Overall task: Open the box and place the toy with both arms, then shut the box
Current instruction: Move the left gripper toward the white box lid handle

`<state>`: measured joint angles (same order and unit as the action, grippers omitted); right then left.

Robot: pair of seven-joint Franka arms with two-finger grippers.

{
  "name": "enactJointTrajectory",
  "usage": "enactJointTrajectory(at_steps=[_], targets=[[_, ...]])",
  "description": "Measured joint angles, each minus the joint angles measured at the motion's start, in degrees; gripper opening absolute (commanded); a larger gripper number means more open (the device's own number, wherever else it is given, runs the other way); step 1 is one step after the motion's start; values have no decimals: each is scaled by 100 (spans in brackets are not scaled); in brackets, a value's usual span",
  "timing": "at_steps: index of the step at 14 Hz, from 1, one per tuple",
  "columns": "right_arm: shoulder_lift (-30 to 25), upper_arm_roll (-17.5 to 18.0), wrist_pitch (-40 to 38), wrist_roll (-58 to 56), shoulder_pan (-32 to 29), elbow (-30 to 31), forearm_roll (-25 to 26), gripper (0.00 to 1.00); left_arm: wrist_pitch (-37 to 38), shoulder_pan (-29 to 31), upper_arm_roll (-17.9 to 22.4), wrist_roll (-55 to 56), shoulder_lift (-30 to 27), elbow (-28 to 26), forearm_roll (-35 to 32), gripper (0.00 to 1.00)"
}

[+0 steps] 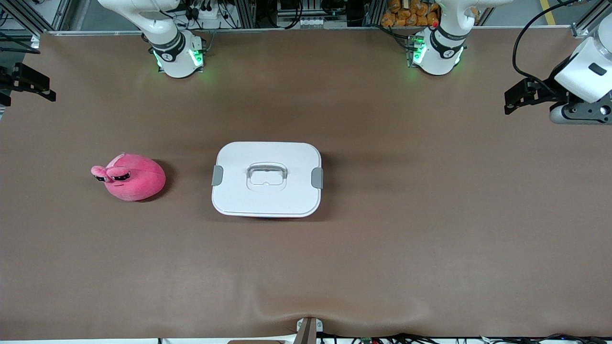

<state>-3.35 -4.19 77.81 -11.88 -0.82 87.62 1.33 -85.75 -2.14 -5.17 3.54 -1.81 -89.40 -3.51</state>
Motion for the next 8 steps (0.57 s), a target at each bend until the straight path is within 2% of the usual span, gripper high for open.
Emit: enactJointTrajectory(at_steps=[8], targets=[[-2, -10, -14, 3, -7, -22, 0, 100, 173, 1, 2, -404, -6, -29, 0, 100]])
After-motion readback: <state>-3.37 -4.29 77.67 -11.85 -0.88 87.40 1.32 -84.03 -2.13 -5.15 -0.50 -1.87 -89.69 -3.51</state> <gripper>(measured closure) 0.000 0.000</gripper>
